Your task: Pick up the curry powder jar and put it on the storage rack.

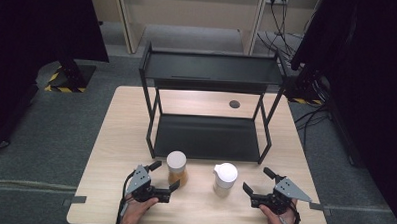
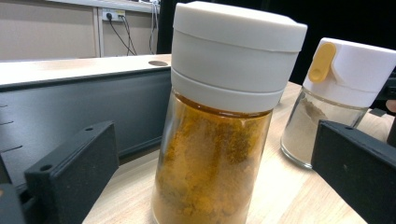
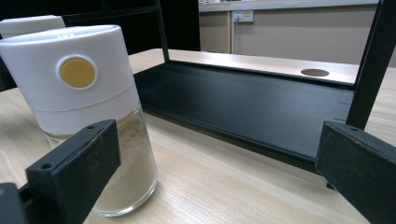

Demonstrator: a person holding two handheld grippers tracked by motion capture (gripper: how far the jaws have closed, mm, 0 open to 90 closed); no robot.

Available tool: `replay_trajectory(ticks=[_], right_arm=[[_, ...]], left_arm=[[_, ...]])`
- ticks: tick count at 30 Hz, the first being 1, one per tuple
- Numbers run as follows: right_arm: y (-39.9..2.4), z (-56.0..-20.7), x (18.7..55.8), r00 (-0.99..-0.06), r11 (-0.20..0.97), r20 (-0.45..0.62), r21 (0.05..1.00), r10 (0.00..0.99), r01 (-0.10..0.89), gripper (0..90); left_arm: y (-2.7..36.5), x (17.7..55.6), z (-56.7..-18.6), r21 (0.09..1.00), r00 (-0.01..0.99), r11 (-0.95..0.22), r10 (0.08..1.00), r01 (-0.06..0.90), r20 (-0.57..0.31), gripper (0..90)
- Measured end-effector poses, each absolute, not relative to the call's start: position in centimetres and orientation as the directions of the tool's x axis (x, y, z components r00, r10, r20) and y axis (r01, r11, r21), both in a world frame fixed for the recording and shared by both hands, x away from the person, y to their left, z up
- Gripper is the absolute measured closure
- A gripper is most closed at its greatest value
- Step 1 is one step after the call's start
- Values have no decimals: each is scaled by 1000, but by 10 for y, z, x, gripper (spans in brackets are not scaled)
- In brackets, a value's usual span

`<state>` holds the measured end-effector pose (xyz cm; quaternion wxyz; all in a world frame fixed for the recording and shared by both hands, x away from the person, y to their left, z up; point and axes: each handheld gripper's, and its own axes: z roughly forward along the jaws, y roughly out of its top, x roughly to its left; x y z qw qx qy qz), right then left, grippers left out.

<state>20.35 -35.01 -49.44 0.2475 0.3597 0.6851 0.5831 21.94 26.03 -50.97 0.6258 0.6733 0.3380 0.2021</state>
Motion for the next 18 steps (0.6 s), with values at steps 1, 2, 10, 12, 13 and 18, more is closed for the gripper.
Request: replay_trajectory(ticks=[1,2,10,12,13,18], right_arm=[[-350,-494,204,-619,61,81,977,781,205,3],[-350,-495,203,-618,58,84,977,781,205,3],[-349,-495,201,-615,55,86,977,784,207,4],[-349,-496,202,-613,53,90,976,785,210,4],[-349,-496,202,-612,47,96,976,785,213,4],[-350,-496,202,-611,37,106,976,785,217,3]], left_arm=[[260,219,-510,979,691,11,707,203,-151,3],[260,219,-510,979,691,11,706,205,-153,2],[261,219,-510,979,695,12,703,205,-154,3],[261,220,-510,979,695,12,702,206,-155,3],[261,220,-510,979,696,10,702,205,-153,3],[261,218,-509,980,698,4,702,199,-145,3]])
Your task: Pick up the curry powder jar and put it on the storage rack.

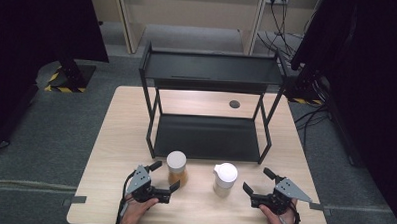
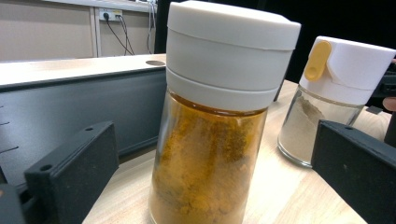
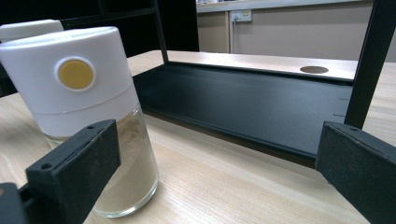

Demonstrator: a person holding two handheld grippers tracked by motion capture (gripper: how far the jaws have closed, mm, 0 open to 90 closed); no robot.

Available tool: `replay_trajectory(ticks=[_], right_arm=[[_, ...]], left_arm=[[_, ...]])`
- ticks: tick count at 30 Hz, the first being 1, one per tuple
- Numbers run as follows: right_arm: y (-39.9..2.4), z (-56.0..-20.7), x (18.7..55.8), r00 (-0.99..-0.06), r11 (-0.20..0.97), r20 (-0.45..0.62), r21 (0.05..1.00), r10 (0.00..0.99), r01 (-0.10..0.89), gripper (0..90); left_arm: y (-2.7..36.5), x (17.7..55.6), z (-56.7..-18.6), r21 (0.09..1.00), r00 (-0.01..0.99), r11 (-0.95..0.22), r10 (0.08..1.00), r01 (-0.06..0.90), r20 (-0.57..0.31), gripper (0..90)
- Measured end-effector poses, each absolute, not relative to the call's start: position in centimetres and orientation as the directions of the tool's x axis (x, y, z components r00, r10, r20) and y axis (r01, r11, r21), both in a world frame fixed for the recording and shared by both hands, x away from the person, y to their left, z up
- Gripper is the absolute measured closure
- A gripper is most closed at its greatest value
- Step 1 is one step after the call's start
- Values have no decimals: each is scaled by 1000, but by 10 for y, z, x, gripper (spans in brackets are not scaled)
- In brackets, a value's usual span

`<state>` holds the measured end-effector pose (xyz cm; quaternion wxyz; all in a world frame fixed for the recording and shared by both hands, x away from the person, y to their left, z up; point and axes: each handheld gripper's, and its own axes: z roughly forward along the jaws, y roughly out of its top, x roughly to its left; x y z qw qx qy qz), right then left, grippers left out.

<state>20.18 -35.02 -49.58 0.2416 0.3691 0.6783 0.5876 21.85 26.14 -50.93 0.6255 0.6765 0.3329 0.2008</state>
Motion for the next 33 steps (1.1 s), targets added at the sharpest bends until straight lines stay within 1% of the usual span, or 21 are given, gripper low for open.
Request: replay_trajectory(ticks=[3,33], right_arm=[[-350,-496,201,-611,32,113,975,783,221,3],[-352,-499,201,-597,11,129,974,792,225,3]], left_arm=[[260,217,-509,981,700,-5,701,192,-133,3],[255,216,-507,982,699,-17,705,187,-121,1]])
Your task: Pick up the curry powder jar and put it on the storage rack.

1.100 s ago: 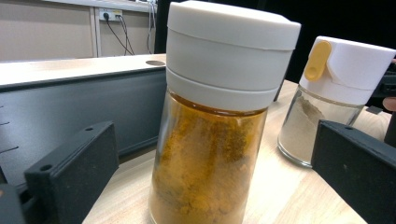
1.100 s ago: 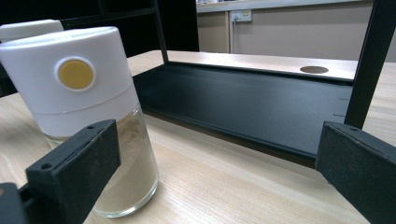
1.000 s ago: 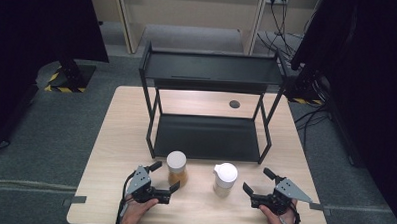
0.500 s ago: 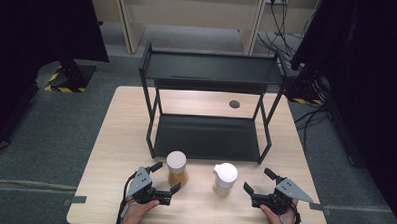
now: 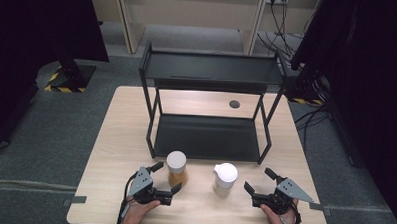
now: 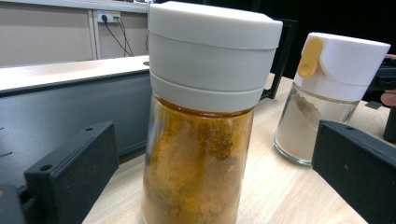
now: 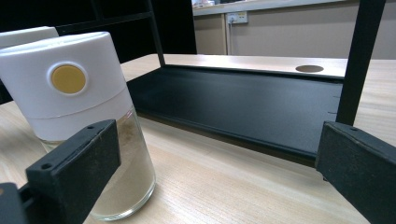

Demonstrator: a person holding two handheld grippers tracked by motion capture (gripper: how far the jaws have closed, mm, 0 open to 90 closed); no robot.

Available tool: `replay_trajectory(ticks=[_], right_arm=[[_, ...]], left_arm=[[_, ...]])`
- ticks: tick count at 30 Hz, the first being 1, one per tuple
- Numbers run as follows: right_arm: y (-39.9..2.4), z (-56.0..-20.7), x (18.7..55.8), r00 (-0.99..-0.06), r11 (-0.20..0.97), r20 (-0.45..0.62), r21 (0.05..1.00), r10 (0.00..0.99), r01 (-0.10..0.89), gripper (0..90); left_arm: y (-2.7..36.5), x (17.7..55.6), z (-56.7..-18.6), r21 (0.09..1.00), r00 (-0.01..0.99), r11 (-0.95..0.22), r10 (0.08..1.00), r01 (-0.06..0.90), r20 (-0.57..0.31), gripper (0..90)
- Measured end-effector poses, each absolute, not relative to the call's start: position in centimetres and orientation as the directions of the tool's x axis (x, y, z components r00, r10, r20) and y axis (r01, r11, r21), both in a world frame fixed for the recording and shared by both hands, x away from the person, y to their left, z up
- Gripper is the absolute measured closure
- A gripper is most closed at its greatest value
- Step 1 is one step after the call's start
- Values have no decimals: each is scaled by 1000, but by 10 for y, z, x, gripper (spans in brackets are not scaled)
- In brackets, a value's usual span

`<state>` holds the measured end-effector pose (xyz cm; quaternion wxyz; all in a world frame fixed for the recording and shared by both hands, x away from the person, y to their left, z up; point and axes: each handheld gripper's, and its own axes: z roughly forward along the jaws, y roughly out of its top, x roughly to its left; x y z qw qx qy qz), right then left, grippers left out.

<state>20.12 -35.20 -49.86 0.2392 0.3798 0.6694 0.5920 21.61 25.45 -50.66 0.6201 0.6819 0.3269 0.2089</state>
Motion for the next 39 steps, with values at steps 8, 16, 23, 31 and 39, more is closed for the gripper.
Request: replay_trajectory(ticks=[8,16,23,31,39], right_arm=[[-352,-499,202,-597,11,130,974,791,227,4],[-352,-500,202,-602,10,131,974,788,225,4],[-351,-499,203,-607,13,130,974,784,225,4],[-351,-500,204,-610,15,132,973,781,230,3],[-352,-500,205,-613,16,135,972,778,234,4]], left_arm=[[249,220,-503,982,691,-23,714,190,-117,3],[241,227,-500,981,691,-30,714,192,-114,8],[237,233,-497,979,691,-56,716,196,-97,86],[235,238,-494,978,690,-67,718,195,-88,207],[233,239,-486,980,696,-112,718,162,-32,344]])
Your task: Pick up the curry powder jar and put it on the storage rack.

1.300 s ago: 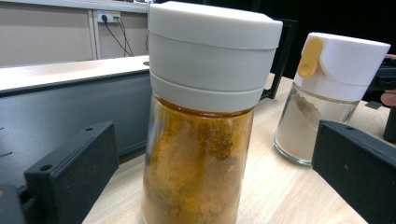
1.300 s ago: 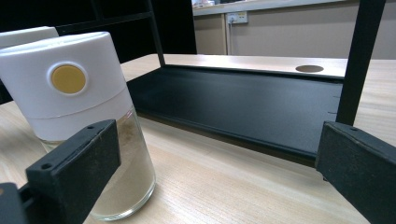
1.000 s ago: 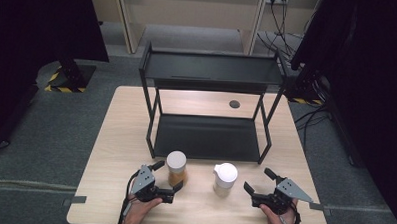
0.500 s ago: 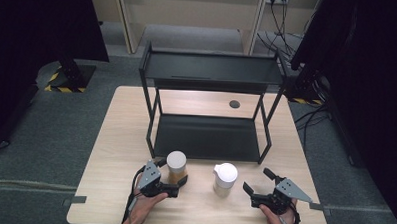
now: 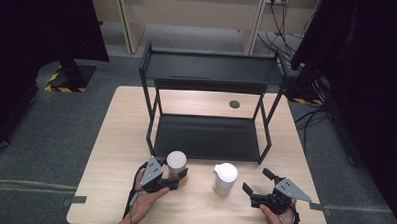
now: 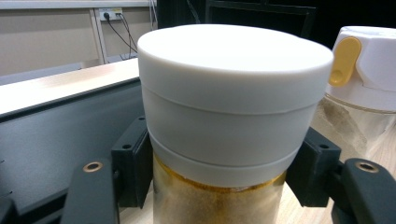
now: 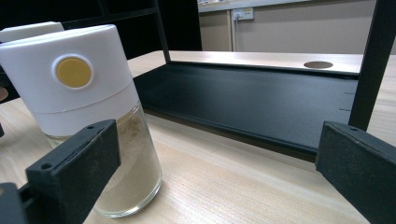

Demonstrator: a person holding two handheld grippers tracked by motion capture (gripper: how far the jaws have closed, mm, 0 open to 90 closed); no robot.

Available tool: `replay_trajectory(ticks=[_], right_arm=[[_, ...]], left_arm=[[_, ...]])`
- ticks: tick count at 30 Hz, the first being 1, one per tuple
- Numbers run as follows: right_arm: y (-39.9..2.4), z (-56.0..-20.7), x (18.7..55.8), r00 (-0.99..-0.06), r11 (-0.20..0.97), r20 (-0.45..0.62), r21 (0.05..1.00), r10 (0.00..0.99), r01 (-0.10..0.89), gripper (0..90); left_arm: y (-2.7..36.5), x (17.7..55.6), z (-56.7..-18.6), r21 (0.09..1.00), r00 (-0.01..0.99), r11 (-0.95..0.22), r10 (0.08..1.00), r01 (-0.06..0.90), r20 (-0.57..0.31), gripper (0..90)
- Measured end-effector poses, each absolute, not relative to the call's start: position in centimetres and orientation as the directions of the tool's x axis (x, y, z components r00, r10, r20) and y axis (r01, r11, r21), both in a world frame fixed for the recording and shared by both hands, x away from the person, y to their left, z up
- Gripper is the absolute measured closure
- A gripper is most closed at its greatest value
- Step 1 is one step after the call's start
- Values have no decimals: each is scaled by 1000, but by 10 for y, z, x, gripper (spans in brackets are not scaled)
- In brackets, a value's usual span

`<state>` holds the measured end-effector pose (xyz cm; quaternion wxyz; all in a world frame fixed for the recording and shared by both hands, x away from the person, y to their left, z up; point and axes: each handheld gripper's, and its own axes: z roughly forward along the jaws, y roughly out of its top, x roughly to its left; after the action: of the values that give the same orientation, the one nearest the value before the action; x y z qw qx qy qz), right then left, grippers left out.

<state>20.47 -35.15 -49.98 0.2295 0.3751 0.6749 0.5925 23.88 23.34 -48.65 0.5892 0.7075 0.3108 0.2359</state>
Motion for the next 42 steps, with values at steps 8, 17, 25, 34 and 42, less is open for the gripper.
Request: replay_trajectory(ticks=[8,17,25,34,42], right_arm=[[-352,-500,205,-616,14,137,972,776,234,4],[-352,-500,204,-616,10,140,972,775,234,3],[-353,-500,204,-617,11,138,973,775,231,4],[-353,-501,204,-617,4,145,972,773,234,4],[-353,-501,205,-617,2,147,972,773,235,4]], left_arm=[[234,239,-479,978,704,-132,710,163,-21,352],[236,239,-464,978,720,-130,694,164,-28,352],[241,243,-451,977,732,-120,679,175,-48,353],[243,246,-435,980,743,-118,668,163,-44,353],[243,249,-415,980,755,-132,656,145,-23,353]])
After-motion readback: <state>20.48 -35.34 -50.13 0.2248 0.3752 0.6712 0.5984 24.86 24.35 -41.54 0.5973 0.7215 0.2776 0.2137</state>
